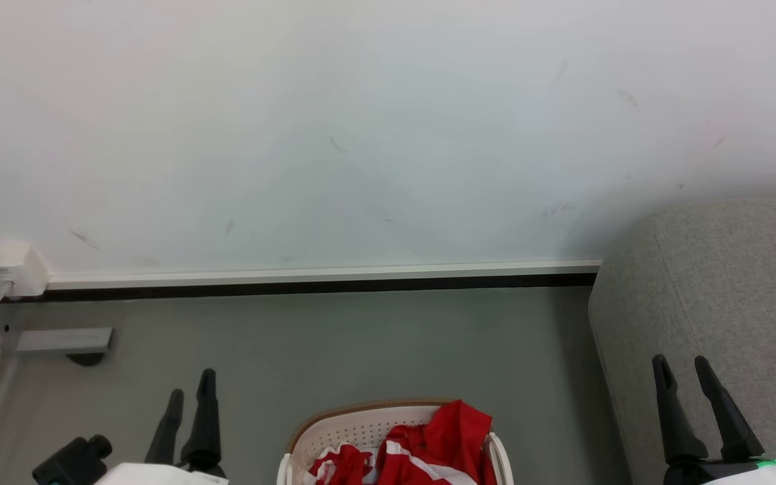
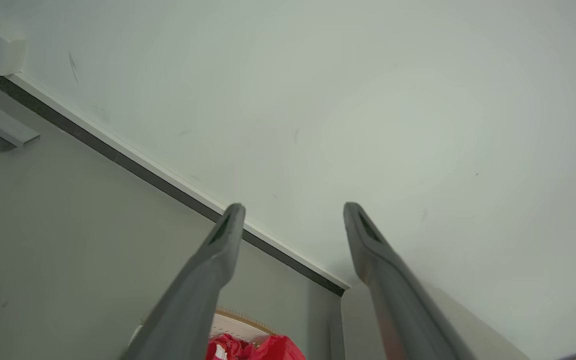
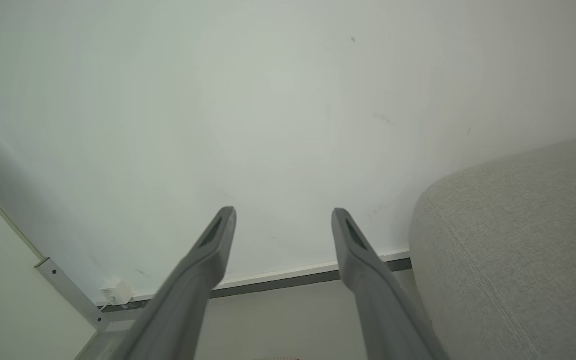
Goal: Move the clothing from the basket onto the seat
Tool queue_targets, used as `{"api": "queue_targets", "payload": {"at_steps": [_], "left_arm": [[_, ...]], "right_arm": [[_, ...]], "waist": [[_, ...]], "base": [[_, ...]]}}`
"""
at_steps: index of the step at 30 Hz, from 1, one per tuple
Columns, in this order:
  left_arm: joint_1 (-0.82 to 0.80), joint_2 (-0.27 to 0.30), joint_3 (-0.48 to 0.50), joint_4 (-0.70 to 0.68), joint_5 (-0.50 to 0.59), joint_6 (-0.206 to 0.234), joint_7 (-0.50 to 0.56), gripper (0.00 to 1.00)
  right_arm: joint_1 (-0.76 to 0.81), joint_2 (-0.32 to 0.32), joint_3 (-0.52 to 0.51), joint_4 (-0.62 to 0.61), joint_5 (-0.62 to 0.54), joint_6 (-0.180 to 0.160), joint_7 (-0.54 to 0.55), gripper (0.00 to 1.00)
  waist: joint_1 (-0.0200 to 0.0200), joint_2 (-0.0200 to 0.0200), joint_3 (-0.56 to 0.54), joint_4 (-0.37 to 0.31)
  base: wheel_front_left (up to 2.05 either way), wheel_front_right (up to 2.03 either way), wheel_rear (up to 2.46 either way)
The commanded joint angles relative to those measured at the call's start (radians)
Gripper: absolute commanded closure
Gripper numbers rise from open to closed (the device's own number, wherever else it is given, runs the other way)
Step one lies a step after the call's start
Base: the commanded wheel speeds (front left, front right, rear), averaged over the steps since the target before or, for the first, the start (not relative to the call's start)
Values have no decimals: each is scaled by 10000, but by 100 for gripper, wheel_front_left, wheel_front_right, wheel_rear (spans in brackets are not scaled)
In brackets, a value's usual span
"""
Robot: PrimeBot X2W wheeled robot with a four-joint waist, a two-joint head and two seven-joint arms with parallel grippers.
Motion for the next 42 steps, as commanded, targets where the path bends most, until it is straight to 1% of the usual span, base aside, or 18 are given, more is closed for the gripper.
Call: {"api": "queue_targets", "payload": {"at_steps": [1,16,19,27,35,42], "left_arm": [[-1,82,21,-114,317,-27,-130,0],[136,92,325,81,2330,-185,-535,0],[185,98,385,136,2728,-226,-606,0],[294,167,599,270,3641,-345,-800,0],[337,179,723,373,4504,-407,-967,0],[378,191,792,459,5153,-448,-1119,0]], "right_arm": [[-2,-36,-82,-134,-316,-10,-60,0],[112,277,-481,6,-2288,-12,-173,0],[161,416,-720,42,-2414,-13,-203,0],[301,487,-1030,109,-3111,-14,-254,0],[351,601,-1014,379,-3689,-15,-311,0],[391,794,-1076,601,-3867,-16,-336,0]], "waist": [[0,0,-3,-3],[0,0,-34,-92],[0,0,-42,-107],[0,0,-59,-133],[0,0,-96,-127],[0,0,-136,-131]], "base": [[0,0,0],[0,0,0],[0,0,0],[0,0,0],[0,0,0],[0,0,0]]}}
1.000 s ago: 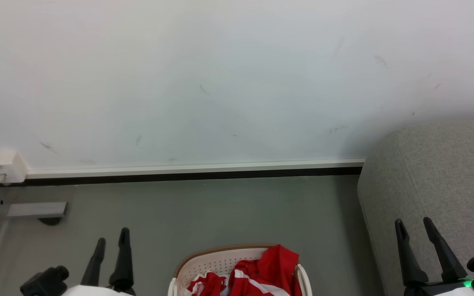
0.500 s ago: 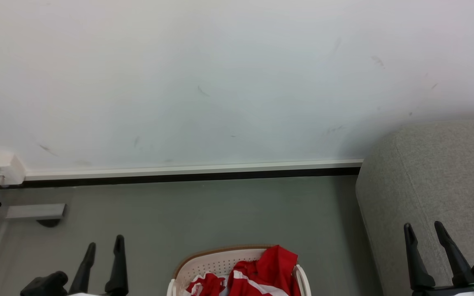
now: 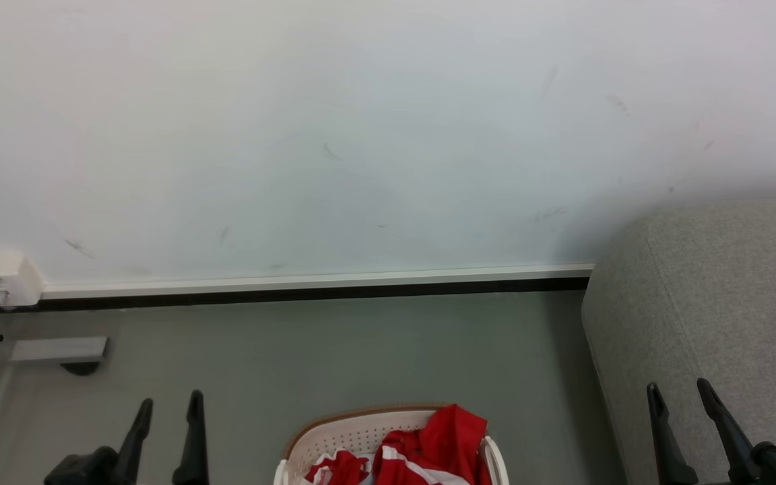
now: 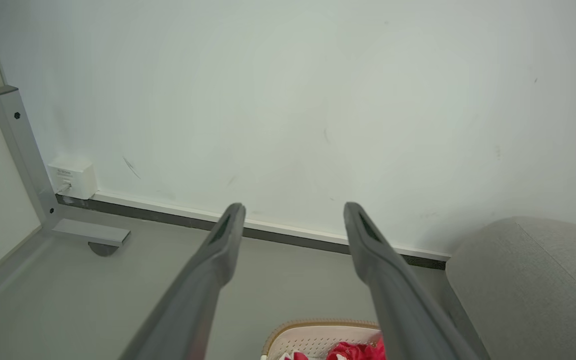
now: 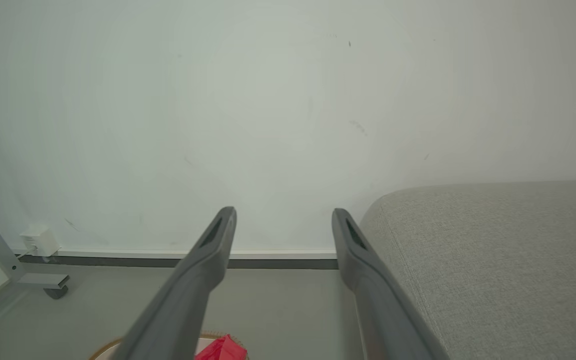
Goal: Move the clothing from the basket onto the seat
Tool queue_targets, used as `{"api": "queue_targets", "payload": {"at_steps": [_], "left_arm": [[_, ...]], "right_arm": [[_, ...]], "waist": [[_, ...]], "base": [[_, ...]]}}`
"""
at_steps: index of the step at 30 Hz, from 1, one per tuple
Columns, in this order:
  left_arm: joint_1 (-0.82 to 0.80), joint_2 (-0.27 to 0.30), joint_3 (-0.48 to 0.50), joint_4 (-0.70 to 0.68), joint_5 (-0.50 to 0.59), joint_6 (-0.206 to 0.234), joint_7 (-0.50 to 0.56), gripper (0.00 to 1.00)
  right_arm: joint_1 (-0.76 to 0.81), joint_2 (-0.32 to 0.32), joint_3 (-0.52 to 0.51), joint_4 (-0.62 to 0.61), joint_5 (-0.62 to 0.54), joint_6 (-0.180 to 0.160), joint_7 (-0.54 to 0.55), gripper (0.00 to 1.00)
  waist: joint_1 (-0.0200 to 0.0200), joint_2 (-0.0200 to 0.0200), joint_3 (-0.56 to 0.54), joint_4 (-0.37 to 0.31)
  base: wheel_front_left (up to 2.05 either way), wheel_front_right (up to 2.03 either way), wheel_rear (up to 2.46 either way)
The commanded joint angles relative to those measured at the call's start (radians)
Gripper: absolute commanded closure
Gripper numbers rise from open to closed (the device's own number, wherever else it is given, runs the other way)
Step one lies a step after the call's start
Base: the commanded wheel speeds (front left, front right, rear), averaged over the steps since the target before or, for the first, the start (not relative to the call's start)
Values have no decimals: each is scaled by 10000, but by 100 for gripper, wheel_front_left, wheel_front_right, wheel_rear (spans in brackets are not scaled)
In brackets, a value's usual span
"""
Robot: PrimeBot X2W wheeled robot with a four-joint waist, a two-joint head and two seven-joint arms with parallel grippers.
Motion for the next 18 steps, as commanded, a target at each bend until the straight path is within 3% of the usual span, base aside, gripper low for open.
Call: {"api": "queue_targets", "payload": {"at_steps": [1,18], "left_arm": [[137,105,44,-3,294,-21,-106,0],[298,128,288,257,1641,-113,-418,0]], "right_arm": [[30,14,-85,19,-223,-17,-45,0],[127,133,-264,265,-1309,-19,-137,0]], "waist": [[0,0,-19,-5],[0,0,-132,16]], "base": [[0,0,0],[0,0,0]]}}
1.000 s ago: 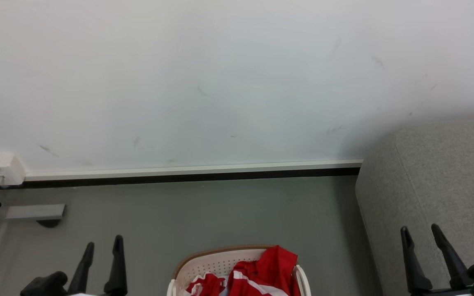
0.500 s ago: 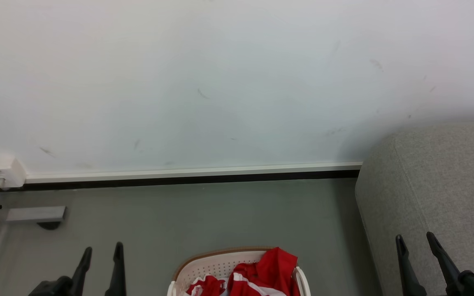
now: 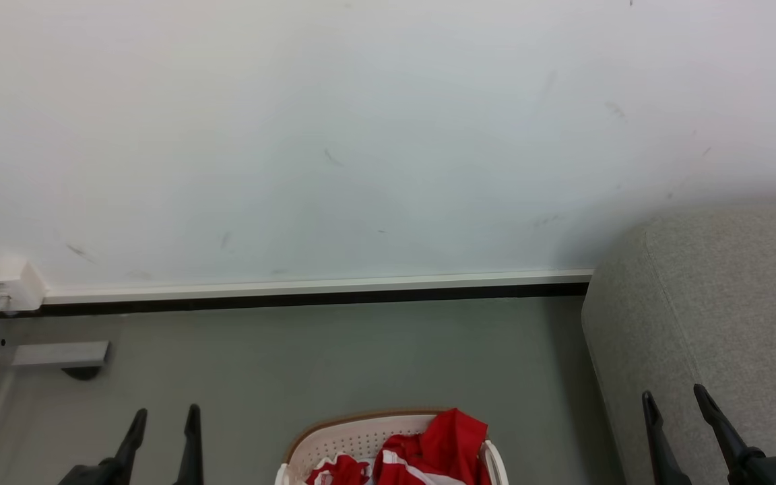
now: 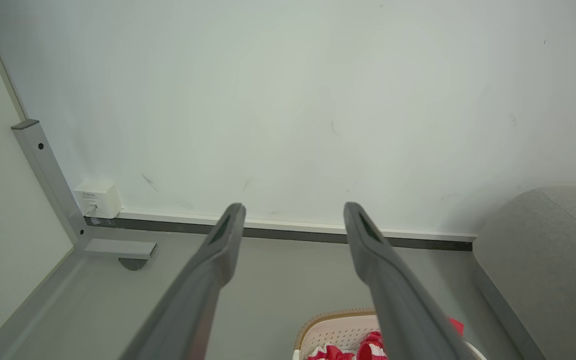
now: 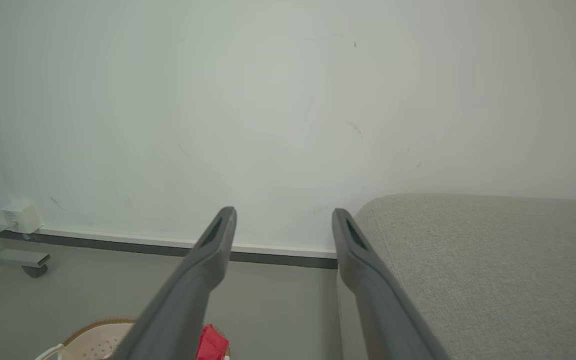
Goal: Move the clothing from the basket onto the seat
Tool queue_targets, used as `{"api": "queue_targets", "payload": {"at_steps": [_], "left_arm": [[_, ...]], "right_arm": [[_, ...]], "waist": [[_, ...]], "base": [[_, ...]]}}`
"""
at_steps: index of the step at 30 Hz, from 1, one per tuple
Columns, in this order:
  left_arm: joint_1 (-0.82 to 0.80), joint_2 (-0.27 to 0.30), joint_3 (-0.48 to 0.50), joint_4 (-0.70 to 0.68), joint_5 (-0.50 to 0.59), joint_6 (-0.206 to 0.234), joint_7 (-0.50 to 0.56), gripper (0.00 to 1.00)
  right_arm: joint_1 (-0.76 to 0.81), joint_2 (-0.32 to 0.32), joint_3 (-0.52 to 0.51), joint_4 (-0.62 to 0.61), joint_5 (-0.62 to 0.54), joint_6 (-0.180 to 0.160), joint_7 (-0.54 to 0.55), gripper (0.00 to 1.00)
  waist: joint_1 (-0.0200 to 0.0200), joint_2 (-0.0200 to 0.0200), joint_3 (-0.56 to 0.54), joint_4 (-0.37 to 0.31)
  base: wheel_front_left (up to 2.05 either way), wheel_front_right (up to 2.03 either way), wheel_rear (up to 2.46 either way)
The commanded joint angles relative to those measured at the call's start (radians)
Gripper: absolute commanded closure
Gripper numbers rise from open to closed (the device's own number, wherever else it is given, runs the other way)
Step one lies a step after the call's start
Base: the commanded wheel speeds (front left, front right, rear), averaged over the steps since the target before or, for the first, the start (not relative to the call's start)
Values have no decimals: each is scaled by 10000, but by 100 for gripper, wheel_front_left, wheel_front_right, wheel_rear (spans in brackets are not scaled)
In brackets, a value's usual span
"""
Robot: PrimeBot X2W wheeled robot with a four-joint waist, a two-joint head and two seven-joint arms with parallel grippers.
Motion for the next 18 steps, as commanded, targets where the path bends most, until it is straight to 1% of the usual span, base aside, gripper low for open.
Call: {"api": "queue_targets", "payload": {"at_steps": [1,7,18], "left_arm": [[122,85,34,26,348,-18,-87,0],[174,65,54,44,747,-51,-178,0],[162,34,166,97,630,-67,-177,0]], "right_arm": [[93,-5,-60,32,-261,-20,-54,0],[88,62,-80,36,-740,-21,-95,0],[-29,107,-54,83,-289,-21,-74,0]], "waist": [[0,0,-7,11],[0,0,-4,11],[0,0,12,-5]], "base": [[0,0,0],[0,0,0],[0,0,0]]}}
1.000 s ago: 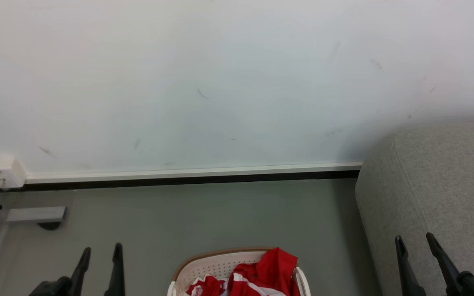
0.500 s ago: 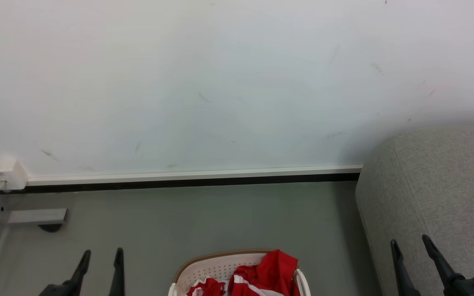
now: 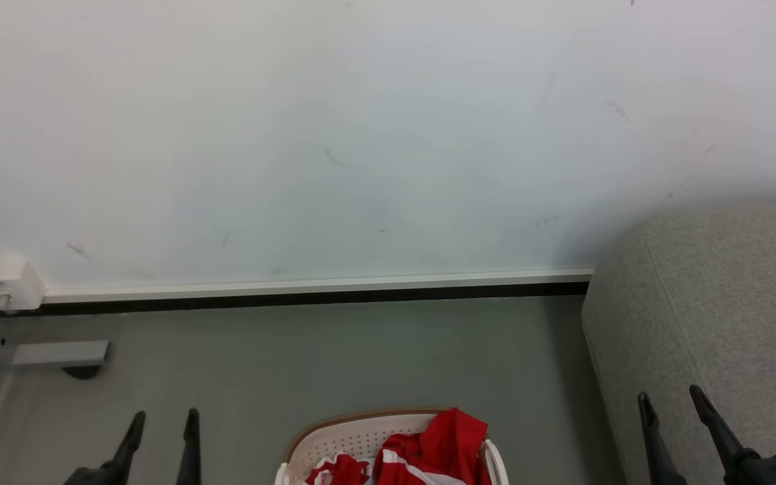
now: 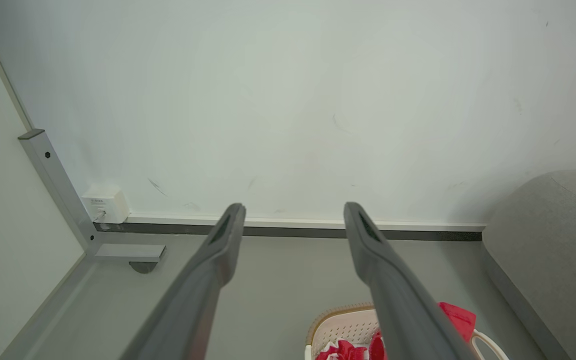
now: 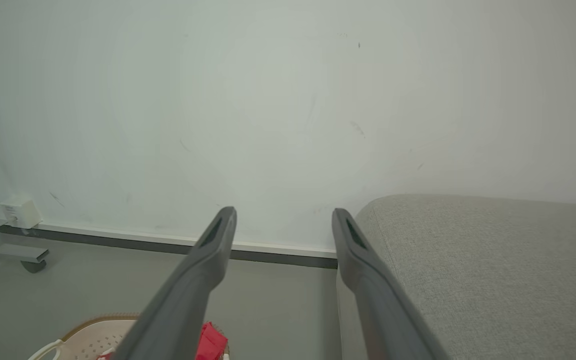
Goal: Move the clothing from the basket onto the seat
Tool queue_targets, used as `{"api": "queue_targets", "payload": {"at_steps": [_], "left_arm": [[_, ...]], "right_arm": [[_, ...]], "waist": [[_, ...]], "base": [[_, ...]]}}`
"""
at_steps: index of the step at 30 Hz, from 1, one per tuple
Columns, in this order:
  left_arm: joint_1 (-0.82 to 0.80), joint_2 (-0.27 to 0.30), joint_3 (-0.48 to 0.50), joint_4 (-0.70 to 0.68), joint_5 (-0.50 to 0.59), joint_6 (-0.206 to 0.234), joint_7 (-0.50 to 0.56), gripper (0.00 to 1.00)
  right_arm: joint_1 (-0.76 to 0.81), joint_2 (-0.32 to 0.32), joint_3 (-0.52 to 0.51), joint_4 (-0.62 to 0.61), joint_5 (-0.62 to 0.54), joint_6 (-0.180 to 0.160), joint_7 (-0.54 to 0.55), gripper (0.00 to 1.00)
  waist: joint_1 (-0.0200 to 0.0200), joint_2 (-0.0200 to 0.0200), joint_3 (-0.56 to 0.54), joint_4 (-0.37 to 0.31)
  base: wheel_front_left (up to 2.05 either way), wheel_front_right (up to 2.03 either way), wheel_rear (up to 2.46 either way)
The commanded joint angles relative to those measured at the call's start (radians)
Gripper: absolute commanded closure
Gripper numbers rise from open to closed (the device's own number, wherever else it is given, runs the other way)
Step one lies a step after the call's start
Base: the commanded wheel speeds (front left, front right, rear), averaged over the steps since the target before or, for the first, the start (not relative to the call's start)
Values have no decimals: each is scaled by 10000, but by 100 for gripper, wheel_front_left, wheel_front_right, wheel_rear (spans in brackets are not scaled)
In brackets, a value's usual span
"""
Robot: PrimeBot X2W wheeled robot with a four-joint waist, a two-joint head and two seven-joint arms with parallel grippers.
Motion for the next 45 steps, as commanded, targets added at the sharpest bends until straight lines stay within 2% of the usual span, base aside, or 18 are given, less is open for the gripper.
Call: {"api": "queue_targets", "payload": {"at_steps": [1,17,28,38,45], "left_arm": [[124,41,58,24,23,-25,-28,0],[120,14,192,23,6,-10,-28,0],[-218,82,68,256,114,-71,-20,0],[-1762,578,-916,1924,285,-127,-19,0],[-3504,1127,-2534,3355,201,-113,804,0]], "right_arm": [[-40,-20,-18,55,61,-21,-28,0],[-189,-117,21,130,145,-21,-28,0],[-575,-170,179,-168,177,-21,-26,0],[-1298,49,237,-819,262,-21,-26,0],[-2080,260,378,-1239,333,-21,-26,0]], "waist": [[0,0,-3,-14],[0,0,94,-210],[0,0,635,-1501],[0,0,2355,-2570],[0,0,3998,-2914]], "base": [[0,0,0],[0,0,0],[0,0,0],[0,0,0],[0,0,0]]}}
